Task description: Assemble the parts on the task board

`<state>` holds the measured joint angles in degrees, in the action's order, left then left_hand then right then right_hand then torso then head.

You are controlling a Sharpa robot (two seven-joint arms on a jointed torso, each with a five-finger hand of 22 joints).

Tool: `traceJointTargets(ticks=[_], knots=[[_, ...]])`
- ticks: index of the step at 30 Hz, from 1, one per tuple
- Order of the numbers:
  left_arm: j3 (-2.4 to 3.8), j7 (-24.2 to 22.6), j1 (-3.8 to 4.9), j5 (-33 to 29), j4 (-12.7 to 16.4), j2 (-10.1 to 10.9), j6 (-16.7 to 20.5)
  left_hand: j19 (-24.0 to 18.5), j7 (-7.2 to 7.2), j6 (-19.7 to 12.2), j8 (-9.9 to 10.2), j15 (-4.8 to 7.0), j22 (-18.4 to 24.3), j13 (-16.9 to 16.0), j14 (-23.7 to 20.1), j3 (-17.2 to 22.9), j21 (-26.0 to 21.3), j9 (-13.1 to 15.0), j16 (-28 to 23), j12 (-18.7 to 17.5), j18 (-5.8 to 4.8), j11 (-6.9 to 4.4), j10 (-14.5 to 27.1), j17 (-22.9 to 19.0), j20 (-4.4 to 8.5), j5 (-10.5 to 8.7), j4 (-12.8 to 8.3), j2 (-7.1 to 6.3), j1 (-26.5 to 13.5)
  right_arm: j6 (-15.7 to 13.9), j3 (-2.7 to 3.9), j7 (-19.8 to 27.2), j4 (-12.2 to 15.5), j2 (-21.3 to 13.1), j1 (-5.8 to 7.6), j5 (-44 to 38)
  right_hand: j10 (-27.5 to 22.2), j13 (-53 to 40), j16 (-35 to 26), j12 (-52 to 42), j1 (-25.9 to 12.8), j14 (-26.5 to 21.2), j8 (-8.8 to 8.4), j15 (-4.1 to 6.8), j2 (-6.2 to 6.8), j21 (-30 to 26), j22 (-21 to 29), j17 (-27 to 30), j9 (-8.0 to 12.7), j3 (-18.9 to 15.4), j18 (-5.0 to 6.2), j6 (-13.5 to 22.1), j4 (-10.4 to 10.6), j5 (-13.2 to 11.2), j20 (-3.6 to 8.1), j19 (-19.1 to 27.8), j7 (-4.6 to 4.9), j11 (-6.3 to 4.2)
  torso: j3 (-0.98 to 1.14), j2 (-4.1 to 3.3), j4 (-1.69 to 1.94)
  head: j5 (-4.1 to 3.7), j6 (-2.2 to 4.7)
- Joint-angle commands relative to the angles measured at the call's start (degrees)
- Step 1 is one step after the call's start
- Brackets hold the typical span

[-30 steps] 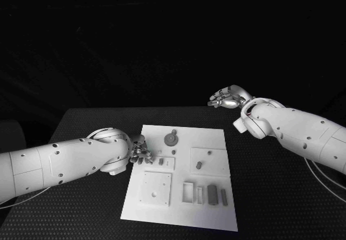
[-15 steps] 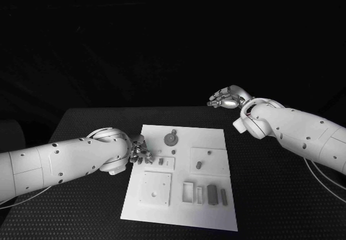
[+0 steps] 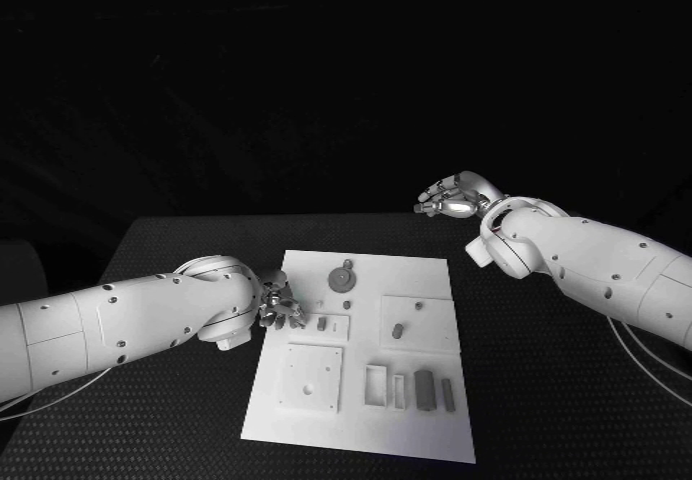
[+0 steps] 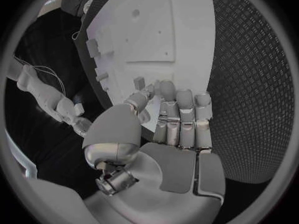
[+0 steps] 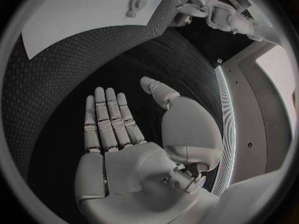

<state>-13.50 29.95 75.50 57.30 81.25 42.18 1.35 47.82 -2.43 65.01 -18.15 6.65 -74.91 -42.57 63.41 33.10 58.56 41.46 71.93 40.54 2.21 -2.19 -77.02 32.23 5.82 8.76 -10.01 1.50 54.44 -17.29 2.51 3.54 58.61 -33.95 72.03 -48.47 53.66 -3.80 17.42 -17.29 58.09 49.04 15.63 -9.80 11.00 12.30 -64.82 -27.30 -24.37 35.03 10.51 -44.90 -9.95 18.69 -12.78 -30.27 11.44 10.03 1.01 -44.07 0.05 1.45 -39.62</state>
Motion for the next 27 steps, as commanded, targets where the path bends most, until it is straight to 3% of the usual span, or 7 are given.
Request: traceJointTargets(ticks=[1,27], knots=[[-0.2,0.4,-0.24,-0.6,-0.2,0.0,-1.3,0.4,0.18,0.4,-0.3,0.27,-1.1,-0.1,0.3,1.1,0.3,1.3,0.4,-0.2,0.29,-1.53,-1.9,0.1,6.4,0.47,-1.5,0.59,0.5,0.7,0.01,0.4,0.0,0.1,-0.03,0.1,0.1,0.0,0.0,0.2,0.3,-0.5,-0.01,-0.1,0.16,-0.2,-0.1,0.1,0.1,-0.1,-0.68,0.4,0.3,0.3,-0.09,0.3,1.01,0.25,0.02,0.01,-0.01,0.0,0.02],[-0.1,1.0,-0.21,2.1,-0.7,-0.8,-3.6,1.0,0.51,0.7,-0.8,0.56,-1.2,-0.9,0.9,1.2,1.1,2.3,1.2,0.3,0.45,-1.92,-2.5,0.5,6.56,2.48,-2.6,0.48,0.4,0.8,0.01,0.4,-0.1,0.1,-0.22,0.1,0.1,0.0,0.1,0.4,0.3,-0.5,0.02,-0.1,0.14,-0.3,-0.2,0.1,0.1,-0.1,-0.7,0.4,0.3,0.3,-0.07,0.4,1.02,0.25,0.03,-0.02,-0.01,-0.08,-0.24]])
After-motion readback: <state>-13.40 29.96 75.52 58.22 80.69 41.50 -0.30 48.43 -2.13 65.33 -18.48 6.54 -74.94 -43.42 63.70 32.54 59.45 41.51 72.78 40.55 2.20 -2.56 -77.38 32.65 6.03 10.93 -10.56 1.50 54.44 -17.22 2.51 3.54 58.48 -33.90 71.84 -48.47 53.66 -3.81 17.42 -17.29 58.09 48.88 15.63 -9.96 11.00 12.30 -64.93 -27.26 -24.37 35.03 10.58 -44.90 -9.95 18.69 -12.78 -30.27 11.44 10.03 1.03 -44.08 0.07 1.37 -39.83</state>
